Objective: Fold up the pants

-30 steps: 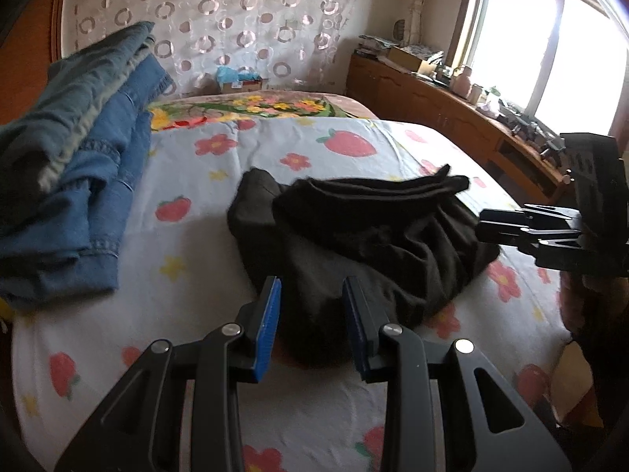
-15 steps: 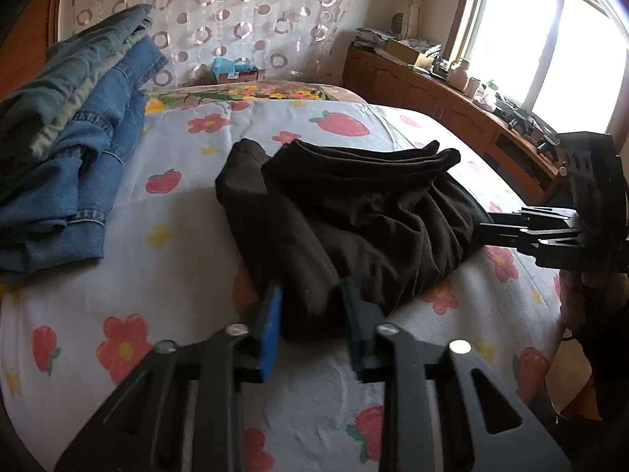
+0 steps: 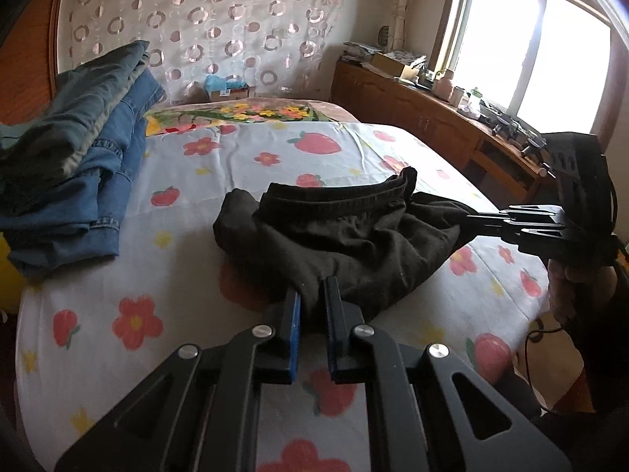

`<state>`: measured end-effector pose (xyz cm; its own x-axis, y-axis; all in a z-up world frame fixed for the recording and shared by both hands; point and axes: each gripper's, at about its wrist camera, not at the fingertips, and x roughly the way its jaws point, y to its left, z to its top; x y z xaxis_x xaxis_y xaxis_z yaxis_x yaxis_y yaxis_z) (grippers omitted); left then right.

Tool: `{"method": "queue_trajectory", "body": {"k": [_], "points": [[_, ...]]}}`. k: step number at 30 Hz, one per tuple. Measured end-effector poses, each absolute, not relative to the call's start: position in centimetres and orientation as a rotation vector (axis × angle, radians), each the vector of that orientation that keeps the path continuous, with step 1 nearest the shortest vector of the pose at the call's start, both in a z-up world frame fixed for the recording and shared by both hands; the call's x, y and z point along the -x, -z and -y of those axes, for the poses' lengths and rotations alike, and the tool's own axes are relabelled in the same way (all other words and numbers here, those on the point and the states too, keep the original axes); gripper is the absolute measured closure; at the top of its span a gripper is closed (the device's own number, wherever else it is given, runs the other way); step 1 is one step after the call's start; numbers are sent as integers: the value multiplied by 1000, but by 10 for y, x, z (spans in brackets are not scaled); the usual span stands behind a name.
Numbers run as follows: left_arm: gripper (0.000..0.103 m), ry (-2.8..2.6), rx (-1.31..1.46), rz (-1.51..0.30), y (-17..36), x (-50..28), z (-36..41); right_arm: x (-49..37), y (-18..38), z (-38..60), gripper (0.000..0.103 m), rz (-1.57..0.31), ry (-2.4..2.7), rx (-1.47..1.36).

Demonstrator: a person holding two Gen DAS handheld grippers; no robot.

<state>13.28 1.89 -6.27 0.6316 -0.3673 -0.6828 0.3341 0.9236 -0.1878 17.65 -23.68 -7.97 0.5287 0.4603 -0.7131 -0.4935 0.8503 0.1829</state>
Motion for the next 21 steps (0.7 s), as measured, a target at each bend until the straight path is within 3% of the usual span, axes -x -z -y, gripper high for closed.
{"method": "queue_trajectory", "body": {"k": [6, 10, 11, 13, 14, 21], "points": [[80, 350, 16, -805, 66, -131, -22, -167, 79, 236, 89, -851, -583, 47], [78, 353, 17, -799, 65, -137, -22, -167, 74, 235, 86, -835, -572, 49], [78, 356, 14, -797, 65, -140, -21, -168, 73, 235, 83, -831, -570, 51], [78, 364, 8, -796, 65, -146, -19, -171, 72, 233, 65, -823, -567, 56], [78, 364, 6, -797, 65, -150, -17, -176, 72, 231, 63, -822, -562, 67], [78, 370, -21, -789, 61, -177, -7, -205, 78, 215, 61, -840, -567, 144]]}}
